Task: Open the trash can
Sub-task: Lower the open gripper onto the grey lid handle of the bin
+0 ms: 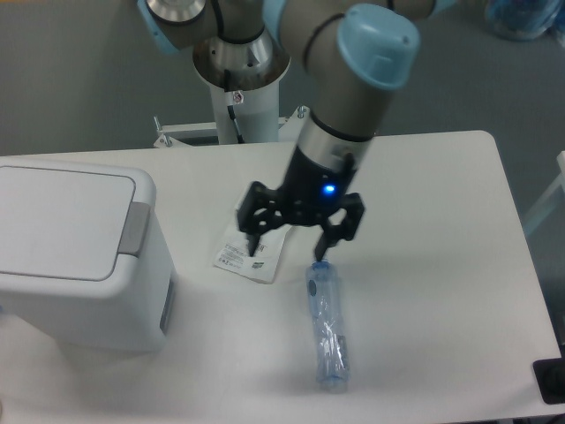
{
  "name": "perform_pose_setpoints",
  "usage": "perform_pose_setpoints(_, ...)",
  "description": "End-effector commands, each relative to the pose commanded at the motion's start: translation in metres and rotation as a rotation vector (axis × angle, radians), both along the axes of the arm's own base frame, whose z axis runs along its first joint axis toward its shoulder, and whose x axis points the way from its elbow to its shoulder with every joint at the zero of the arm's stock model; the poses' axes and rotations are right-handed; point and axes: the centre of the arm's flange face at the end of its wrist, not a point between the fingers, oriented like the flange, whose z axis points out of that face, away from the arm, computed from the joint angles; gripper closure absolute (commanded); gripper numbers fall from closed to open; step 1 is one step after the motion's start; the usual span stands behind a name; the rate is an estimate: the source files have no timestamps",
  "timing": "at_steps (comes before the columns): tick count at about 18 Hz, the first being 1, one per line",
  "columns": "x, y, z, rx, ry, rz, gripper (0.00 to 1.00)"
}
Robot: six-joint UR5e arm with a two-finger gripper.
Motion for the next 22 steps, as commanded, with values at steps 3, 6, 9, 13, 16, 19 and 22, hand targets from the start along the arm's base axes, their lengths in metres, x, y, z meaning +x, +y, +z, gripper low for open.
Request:
perform_pose_setpoints(3, 0.024, -0.009, 0.008, 0.012, -0.018, -0.004, 0.0)
perform_pose_setpoints(6, 0.036, -0.006, 0.009, 0.006, -0.039, 0.016, 0.0)
perform_pose_setpoints(9, 0.046, 0.001, 0.01, 0.005, -0.052, 0.019, 0.0)
perform_pose_setpoints(13, 0.07, 0.011, -0.001, -0.014, -0.069, -0.019, 0.0)
perform_pose_setpoints(16, 0.077, 0.011, -0.015, -0.035, -0.081, -0.028, 0.0)
perform_pose_setpoints(19, 0.082, 0.011, -0.02, -0.043, -0.086, -0.035, 0.0)
perform_pose_setpoints(22, 0.082, 0.011, -0.027, -0.051, -0.091, -0.037, 0.0)
